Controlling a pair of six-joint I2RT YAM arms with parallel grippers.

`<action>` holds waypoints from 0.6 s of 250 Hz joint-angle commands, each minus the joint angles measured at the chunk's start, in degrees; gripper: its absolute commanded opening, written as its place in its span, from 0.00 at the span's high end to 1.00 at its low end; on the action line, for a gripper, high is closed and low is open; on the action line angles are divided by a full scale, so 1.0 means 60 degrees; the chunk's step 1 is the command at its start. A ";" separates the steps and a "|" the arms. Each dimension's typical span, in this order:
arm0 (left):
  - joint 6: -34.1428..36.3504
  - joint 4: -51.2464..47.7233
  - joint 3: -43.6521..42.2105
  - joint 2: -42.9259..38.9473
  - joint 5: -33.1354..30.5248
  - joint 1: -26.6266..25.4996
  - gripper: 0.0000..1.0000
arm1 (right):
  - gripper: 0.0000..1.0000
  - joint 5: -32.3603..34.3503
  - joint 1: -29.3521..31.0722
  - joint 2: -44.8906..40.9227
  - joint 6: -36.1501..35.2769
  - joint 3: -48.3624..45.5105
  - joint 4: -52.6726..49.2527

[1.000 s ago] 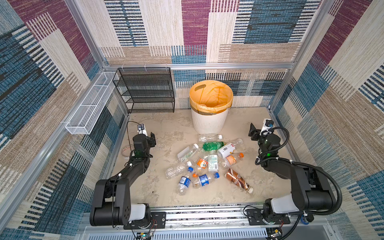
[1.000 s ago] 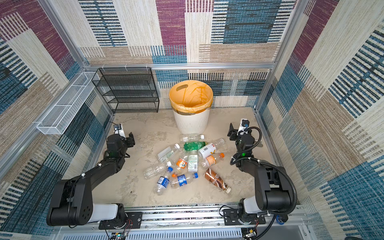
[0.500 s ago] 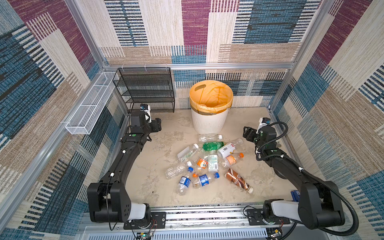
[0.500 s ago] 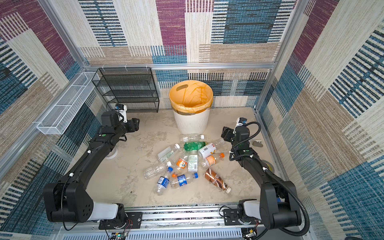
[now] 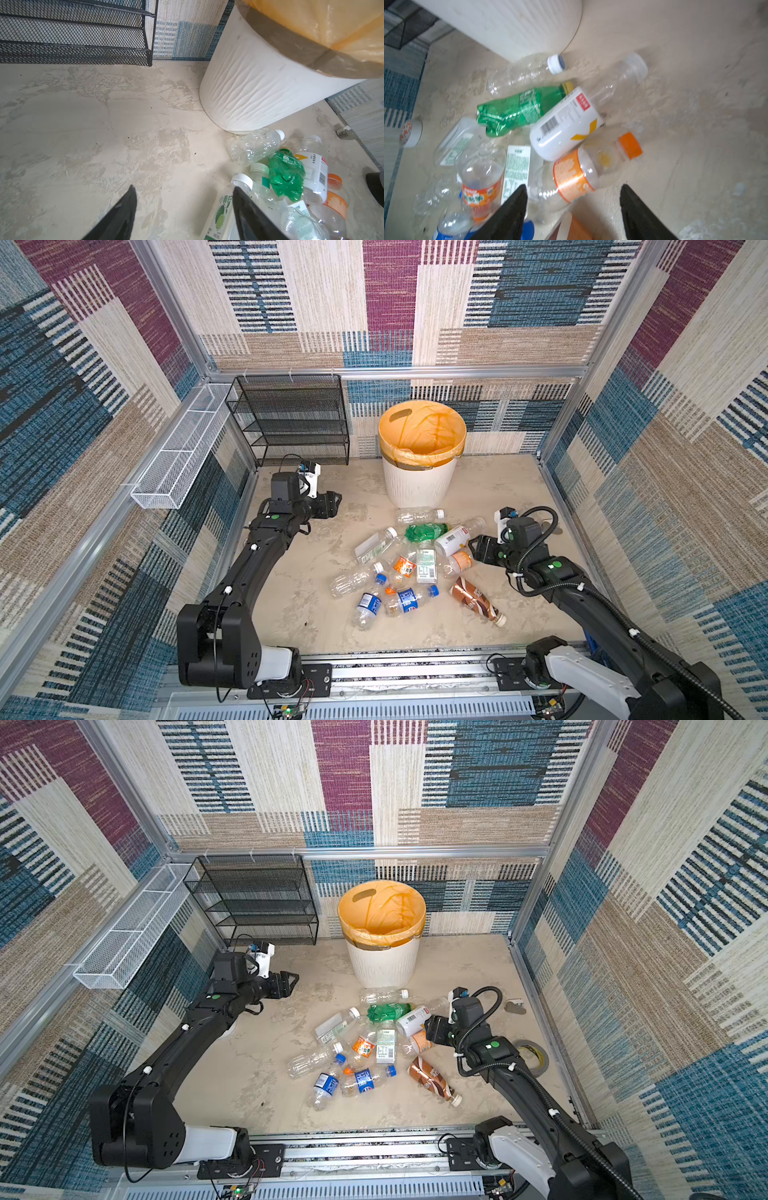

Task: Throw the plastic bottles in the bin
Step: 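Lower the right gripper onto the brown coffee bottle while the left arm rises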

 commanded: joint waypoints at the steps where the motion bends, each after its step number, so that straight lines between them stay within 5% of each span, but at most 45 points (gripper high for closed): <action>1: 0.0001 0.0415 0.0002 0.0034 0.0392 0.0006 0.26 | 0.25 -0.0096 0.0379 -0.0063 0.0605 -0.0026 -0.0867; 150: -0.0055 0.0416 0.0005 0.0038 0.0542 0.0020 0.26 | 0.22 0.0727 0.3601 -0.0177 0.2450 -0.0962 -0.2192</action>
